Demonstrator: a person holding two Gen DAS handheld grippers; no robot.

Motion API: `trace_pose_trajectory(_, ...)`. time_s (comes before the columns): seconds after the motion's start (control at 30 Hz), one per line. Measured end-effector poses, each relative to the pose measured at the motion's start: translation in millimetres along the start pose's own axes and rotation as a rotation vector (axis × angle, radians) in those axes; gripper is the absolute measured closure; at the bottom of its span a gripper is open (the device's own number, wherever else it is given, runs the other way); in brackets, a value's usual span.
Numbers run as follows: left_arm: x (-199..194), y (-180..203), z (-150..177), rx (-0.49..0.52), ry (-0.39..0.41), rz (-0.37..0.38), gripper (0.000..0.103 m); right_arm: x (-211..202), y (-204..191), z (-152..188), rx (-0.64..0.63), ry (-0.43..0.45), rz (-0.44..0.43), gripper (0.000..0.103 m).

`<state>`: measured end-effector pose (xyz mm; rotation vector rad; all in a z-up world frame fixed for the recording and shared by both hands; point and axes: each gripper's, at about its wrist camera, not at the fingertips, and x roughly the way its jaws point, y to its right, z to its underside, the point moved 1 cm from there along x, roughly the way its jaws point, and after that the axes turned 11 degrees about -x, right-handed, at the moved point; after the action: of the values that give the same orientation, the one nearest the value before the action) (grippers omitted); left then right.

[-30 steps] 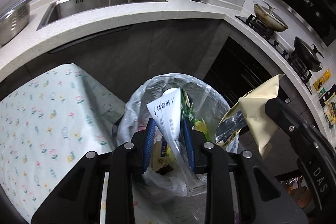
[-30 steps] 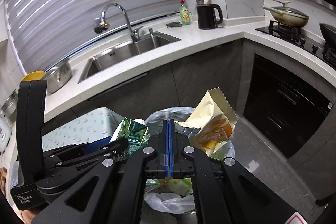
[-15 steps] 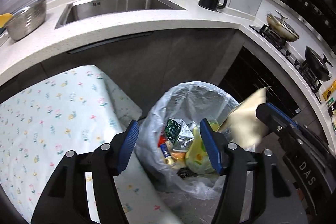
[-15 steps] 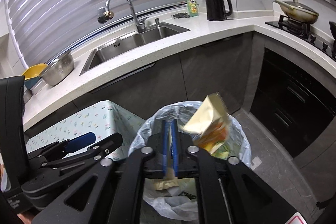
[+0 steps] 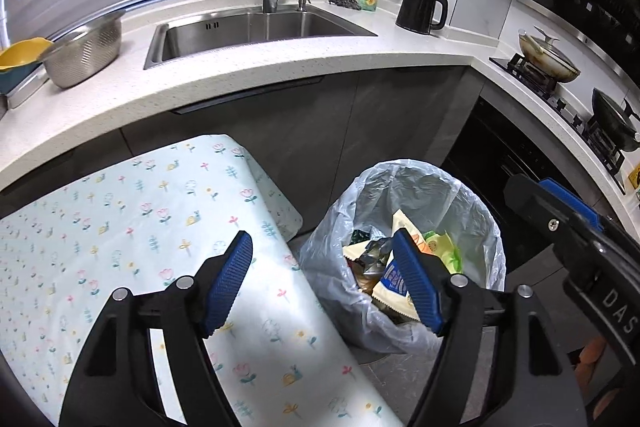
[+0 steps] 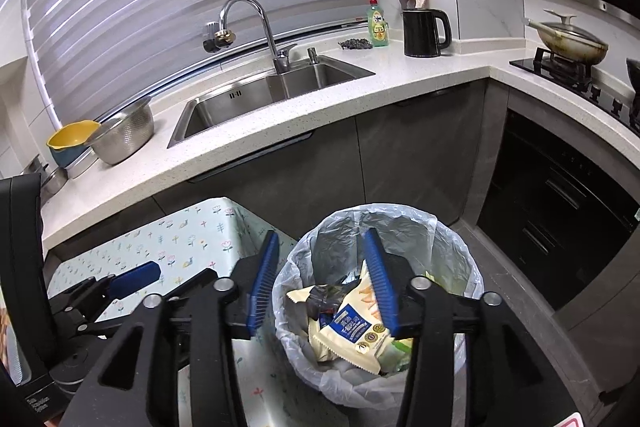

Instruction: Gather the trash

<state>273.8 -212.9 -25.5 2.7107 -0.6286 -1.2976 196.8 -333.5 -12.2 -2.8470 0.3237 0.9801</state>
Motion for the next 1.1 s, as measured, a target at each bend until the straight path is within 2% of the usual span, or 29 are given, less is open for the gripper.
trace_pose_trajectory(0.17, -18.5, -6.1, 6.2, 0.001, 0.009, -0.023, 0.030, -19.4, -7.1, 6.5, -0.009, -0.009, 0.003, 0.049)
trace_pose_trajectory(0.3, -34.4, -12.9, 14.7, -0.008, 0.015, -0.046, 0.020, -36.9, -13.6, 17.0, -0.016, -0.029, 0.003, 0.048)
trace_pose_trajectory(0.4, -44.7, -16.0, 21.7, 0.001, 0.029, -0.085, 0.020, -47.4, -19.1, 25.0, -0.029, -0.038, 0.008, 0.040)
trace_pose_trajectory(0.5, -52.9, -18.4, 27.2, -0.003, 0.026, -0.101, 0.015, -58.1, -23.0, 34.0, -0.045, -0.051, 0.024, 0.035)
trace_pose_trajectory(0.6, -59.4, -18.3, 32.9, 0.001, 0.024, -0.109, 0.014, -65.7, -24.0, 41.2, -0.058, -0.064, 0.046, 0.031)
trace_pose_trajectory(0.67, -62.0, -16.8, 37.4, 0.009, 0.021, -0.118, 0.012, -69.6, -23.4, 45.4, -0.054, -0.071, 0.049, 0.024)
trace_pose_trajectory(0.9, -67.5, -10.0, 56.4, 0.019, 0.002, -0.128, 0.012, -76.4, -18.8, 63.2, -0.039, -0.089, 0.042, 0.015)
trace_pose_trajectory(0.93, -67.7, -9.4, 59.3, 0.020, 0.001, -0.132, 0.012, -76.3, -18.2, 65.3, -0.041, -0.093, 0.048, 0.008)
trace_pose_trajectory(0.97, -67.4, -9.5, 61.4, 0.018, 0.001, -0.142, 0.012, -76.5, -17.0, 66.7, -0.038, -0.093, 0.050, 0.006)
trace_pose_trajectory(1.1, -64.9, -7.7, 69.9, 0.020, -0.012, -0.154, 0.011, -76.8, -8.2, 74.3, -0.012, -0.108, 0.049, 0.006)
